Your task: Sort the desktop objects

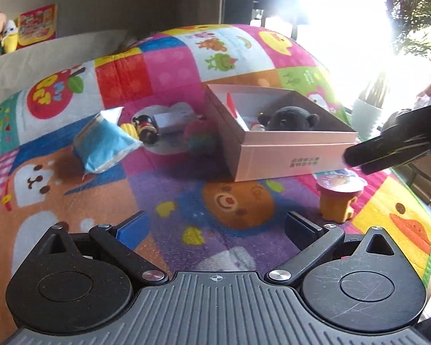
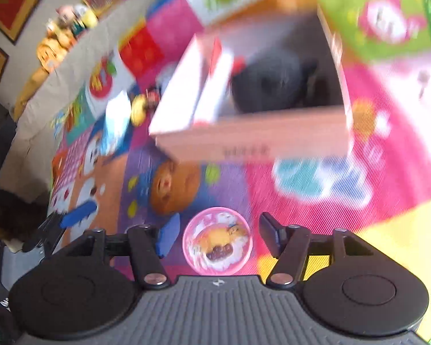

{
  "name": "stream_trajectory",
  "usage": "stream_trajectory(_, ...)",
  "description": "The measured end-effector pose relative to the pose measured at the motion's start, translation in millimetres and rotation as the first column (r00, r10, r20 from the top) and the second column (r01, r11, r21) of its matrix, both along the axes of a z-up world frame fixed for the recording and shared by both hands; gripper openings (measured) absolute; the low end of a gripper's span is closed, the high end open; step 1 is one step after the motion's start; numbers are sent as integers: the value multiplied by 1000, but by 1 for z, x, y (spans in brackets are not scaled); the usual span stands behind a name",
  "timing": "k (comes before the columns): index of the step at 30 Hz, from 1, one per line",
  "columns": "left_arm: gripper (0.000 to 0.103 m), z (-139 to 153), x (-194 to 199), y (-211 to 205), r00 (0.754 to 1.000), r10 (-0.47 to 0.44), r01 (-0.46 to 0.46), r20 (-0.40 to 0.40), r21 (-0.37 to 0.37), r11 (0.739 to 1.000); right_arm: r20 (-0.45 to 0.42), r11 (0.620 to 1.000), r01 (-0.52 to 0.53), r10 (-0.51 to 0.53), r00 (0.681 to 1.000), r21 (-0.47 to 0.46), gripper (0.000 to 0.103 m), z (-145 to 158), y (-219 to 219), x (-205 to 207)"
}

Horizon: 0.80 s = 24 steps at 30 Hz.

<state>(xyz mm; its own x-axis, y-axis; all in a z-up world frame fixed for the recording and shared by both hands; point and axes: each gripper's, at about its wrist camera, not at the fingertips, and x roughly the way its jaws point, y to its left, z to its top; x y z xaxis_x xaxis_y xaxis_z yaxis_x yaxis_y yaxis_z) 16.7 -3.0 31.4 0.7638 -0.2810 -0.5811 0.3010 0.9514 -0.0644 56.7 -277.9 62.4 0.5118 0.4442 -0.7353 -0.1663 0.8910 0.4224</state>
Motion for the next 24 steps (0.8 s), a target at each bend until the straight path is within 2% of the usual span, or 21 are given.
stream_trajectory(2, 102, 1, 14, 7, 997, 83, -83, 2, 7, 997, 122, 999, 35, -34, 992, 1, 89, 5, -9, -15)
stream_trajectory(3, 102, 3, 24, 14, 990, 139, -139, 5, -2, 990, 165, 999, 54, -52, 985, -7, 89, 5, -13, -22)
stream_trajectory(6, 102, 13, 63, 39, 949, 316, -315, -1, -81, 946, 308, 984, 150, -114, 945, -96, 93, -6, -20, -44)
stream_trajectory(9, 102, 18, 105, 55, 915, 402, -402, -22, -125, 907, 403, 961, 245, -176, 898, -127, 98, -24, -26, -61)
stream_trajectory(12, 102, 9, 142, 62, 901, 423, -432, -94, -113, 895, 423, 959, 261, -193, 885, -108, 99, -39, -31, -69)
stream_trajectory(13, 96, 6, 148, 63, 898, 426, -437, -110, -109, 893, 426, 958, 267, -199, 882, -105, 100, -43, -32, -71)
stream_trajectory(14, 79, 3, 151, 62, 895, 430, -441, -115, -93, 893, 427, 957, 272, -205, 880, -101, 100, -47, -31, -72)
stream_trajectory(15, 71, 1, 152, 61, 894, 436, -444, -107, -67, 894, 428, 958, 271, -208, 880, -92, 100, -47, -31, -71)
stream_trajectory(16, 69, 0, 150, 60, 899, 427, -433, -95, -55, 900, 440, 960, 270, -210, 873, -77, 102, -46, -33, -72)
stream_trajectory(18, 66, 0, 140, 60, 908, 411, -415, -80, -44, 909, 445, 959, 278, -228, 866, -48, 103, -46, -38, -74)
stream_trajectory(22, 63, 3, 97, 50, 926, 376, -376, -46, 9, 927, 412, 960, 280, -247, 877, -19, 103, -50, -41, -69)
stream_trajectory(24, 63, 6, 65, 43, 945, 323, -324, -50, -22, 946, 408, 960, 279, -249, 878, -16, 103, -51, -42, -69)
